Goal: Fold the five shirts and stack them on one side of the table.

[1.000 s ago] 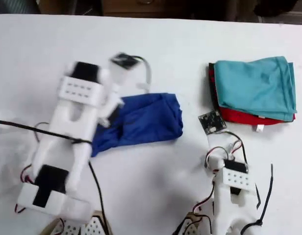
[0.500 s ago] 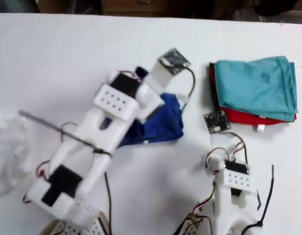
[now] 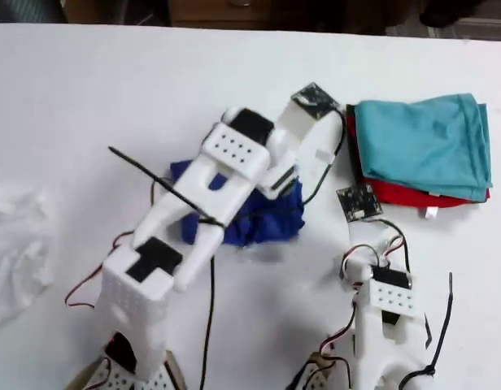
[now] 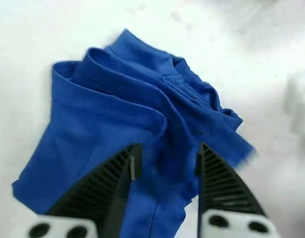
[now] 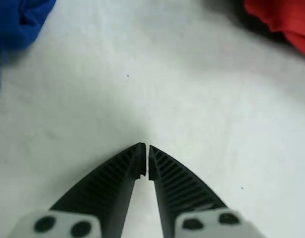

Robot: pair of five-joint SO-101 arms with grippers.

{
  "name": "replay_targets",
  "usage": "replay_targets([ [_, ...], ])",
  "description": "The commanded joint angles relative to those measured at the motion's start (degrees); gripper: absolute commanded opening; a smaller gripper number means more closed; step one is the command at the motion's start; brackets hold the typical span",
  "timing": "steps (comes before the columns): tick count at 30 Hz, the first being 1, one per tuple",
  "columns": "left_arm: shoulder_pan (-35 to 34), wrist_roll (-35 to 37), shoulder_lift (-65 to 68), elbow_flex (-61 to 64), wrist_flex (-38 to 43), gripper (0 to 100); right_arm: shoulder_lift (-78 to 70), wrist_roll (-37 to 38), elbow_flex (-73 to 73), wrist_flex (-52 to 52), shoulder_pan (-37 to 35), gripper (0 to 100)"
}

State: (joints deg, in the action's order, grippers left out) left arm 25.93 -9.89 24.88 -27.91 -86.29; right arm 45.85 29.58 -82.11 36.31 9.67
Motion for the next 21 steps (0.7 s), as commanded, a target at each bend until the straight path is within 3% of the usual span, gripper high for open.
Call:
replay_targets([
  [1,0.6,0.6,-0.6,-12.0,-7.7,19,1.5,-0.4,0.3,-0.9,0.3,1.9],
  [5,-1.9,-0.8,0.4,-16.8,-15.6,18,1.5,-0.4,0.3,-0.9,0.3,1.9],
  [11,-1.9,-5.8,5.3,-6.5,-15.3,4,1.6,-0.4,0.3,-0.9,0.3,1.9],
  [16,0.4,-5.7,9.1,0.7,-9.1,12,1.6,-0.4,0.3,-0.9,0.3,1.9],
  [21,4.9,-5.5,9.4,0.1,-7.6,14,1.6,-0.4,0.3,-0.9,0.3,1.9],
])
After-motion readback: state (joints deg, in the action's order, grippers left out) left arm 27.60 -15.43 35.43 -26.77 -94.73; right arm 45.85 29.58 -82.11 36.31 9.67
